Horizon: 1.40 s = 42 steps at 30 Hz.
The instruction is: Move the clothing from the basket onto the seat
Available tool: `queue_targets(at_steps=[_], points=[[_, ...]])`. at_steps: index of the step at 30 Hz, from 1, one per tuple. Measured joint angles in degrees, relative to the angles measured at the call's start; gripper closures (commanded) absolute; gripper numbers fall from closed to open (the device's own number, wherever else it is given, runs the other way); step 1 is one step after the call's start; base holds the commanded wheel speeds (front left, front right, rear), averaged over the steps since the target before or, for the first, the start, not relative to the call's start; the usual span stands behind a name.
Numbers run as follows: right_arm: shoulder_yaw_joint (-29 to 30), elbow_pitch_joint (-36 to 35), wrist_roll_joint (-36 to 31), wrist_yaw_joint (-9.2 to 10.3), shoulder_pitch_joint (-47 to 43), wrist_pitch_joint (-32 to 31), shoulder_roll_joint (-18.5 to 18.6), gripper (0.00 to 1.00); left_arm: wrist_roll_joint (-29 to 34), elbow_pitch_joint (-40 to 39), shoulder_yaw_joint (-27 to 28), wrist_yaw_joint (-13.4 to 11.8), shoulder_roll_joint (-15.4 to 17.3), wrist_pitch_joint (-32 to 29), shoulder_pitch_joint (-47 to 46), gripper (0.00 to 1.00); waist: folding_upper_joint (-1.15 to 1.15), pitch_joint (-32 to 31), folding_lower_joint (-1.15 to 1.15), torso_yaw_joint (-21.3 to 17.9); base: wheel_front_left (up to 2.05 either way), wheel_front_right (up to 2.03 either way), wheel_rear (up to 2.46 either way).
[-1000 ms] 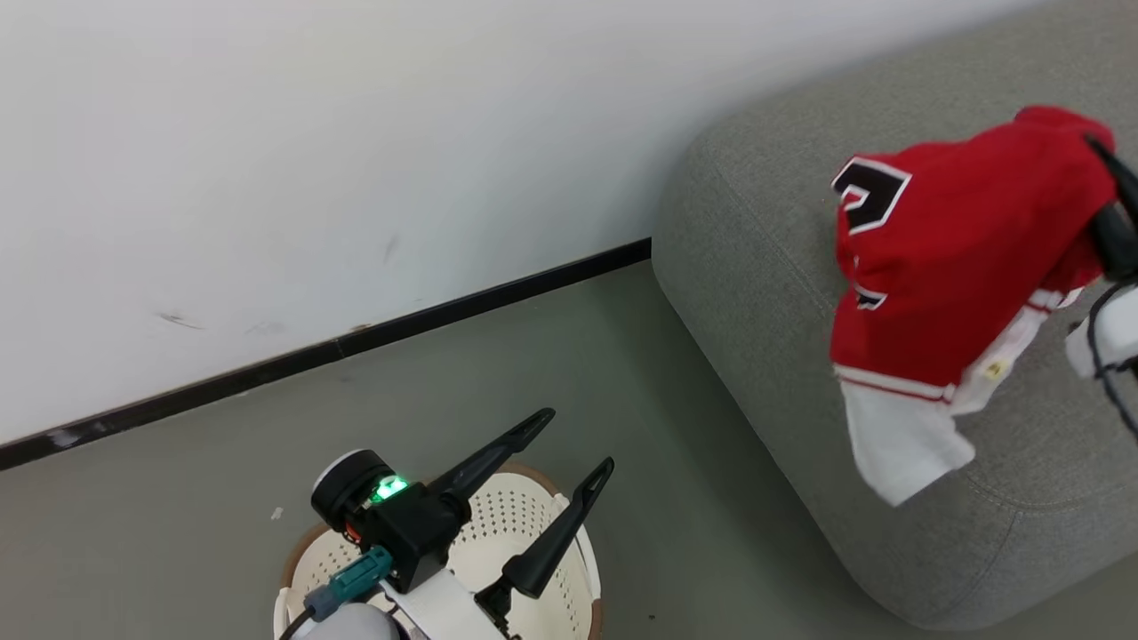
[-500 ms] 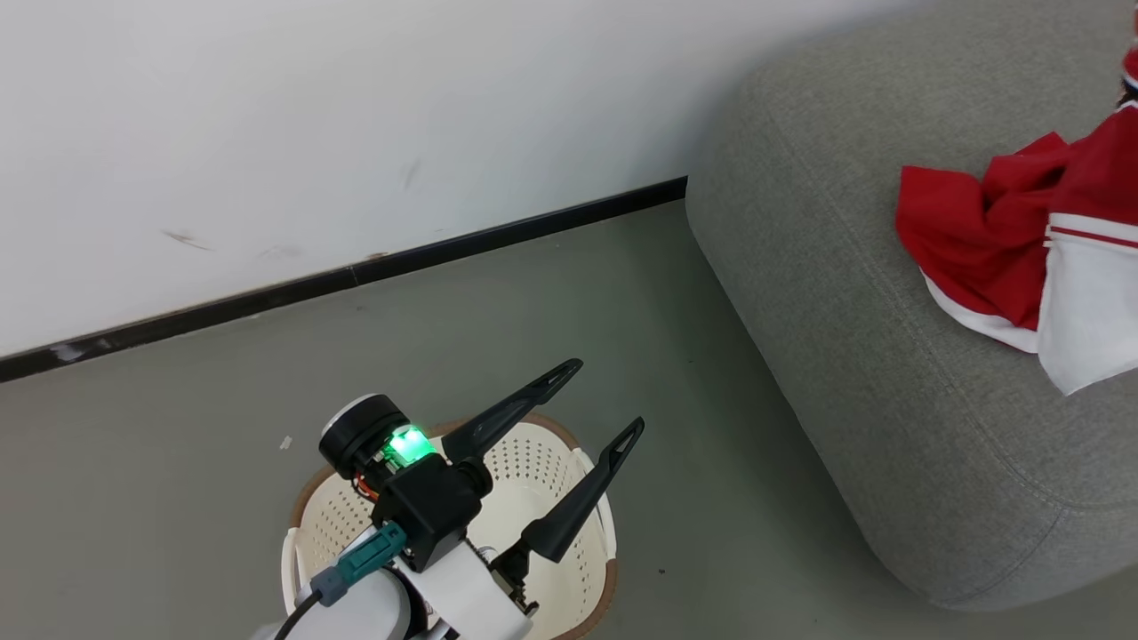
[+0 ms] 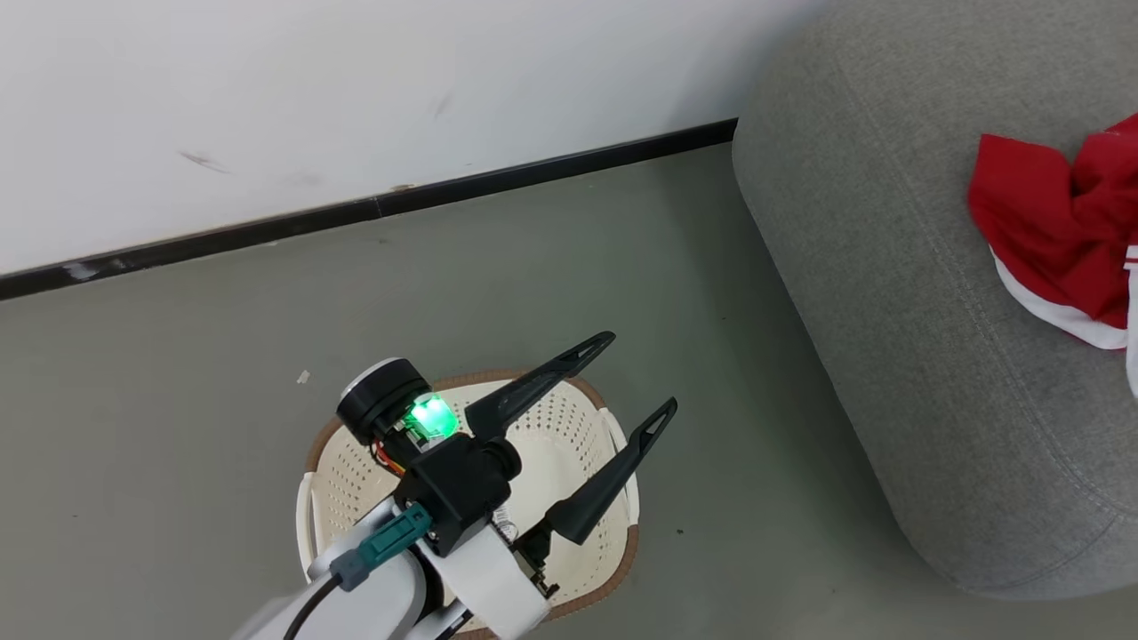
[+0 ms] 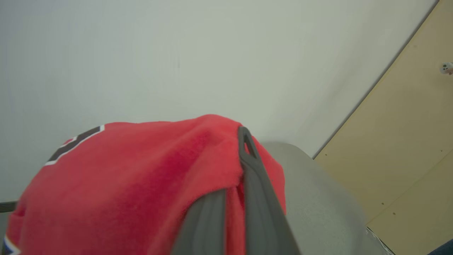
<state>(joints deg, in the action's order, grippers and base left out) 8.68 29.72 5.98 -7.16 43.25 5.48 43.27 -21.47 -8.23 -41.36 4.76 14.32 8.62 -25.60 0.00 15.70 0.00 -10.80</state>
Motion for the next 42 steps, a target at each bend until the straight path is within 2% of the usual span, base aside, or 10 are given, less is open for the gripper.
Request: queue_targets(at_steps=[9, 20, 25, 26, 28, 29, 30, 31, 42], points=[[2.5, 7.3, 1.2, 0.0, -7.2, 3.4, -7.0, 1.0, 0.4, -0.1, -2.1, 0.5, -0.9, -1.0, -2.5, 0.0, 0.0, 3.2, 0.0, 1.5, 0.0, 0.0, 0.0], [8.6, 15.3, 1.0, 0.0, -10.2, 6.3, -8.5, 1.0, 0.5, 0.4, -3.7, 1.4, -1.3, -1.5, -4.8, 0.0, 0.0, 6.5, 0.0, 2.3, 0.0, 0.0, 0.0], [10.1, 16.1, 0.8, 0.0, -10.2, 7.2, -9.8, 1.0, 0.5, 1.0, -3.8, 1.4, -1.2, -1.5, -5.8, 0.0, 0.0, 7.4, 0.0, 2.3, 0.0, 0.0, 0.0], [10.3, 16.4, 0.5, 0.0, -10.2, 7.4, -10.2, 0.93, 0.5, 1.1, -3.8, 1.5, -1.2, -1.5, -5.9, 0.0, 0.0, 7.5, 0.0, 2.2, 0.0, 0.0, 0.0], [10.6, 17.0, 0.4, 0.0, -10.2, 7.6, -10.9, 0.62, 0.5, 1.4, -3.9, 1.5, -1.1, -1.5, -5.9, 0.0, 0.0, 7.7, 0.0, 2.0, 0.0, 0.0, 0.0], [10.7, 17.3, 0.4, 0.0, -10.2, 7.6, -11.2, 0.51, 0.5, 1.5, -3.9, 1.5, -1.1, -1.5, -5.9, 0.0, 0.0, 7.8, 0.0, 1.9, 0.0, 0.0, 0.0], [10.8, 17.5, 0.4, 0.0, -10.2, 7.7, -11.5, 0.23, 0.5, 1.7, -3.9, 1.5, -1.0, -1.5, -5.9, 0.0, 0.0, 7.8, 0.0, 1.8, 0.0, 0.0, 0.0], [10.8, 17.6, 0.4, 0.0, -10.3, 7.7, -11.8, 0.0, 0.5, 1.8, -3.9, 1.5, -0.9, -1.5, -5.9, 0.0, 0.0, 7.8, 0.0, 1.7, 0.0, 0.0, 0.0], [12.4, 19.0, -0.2, 0.0, -11.4, 8.2, -12.5, 0.0, 0.4, 3.5, -4.4, 1.9, -0.7, -0.9, -6.0, 0.0, 0.0, 7.2, 0.0, 0.3, 0.0, 0.0, 0.0]])
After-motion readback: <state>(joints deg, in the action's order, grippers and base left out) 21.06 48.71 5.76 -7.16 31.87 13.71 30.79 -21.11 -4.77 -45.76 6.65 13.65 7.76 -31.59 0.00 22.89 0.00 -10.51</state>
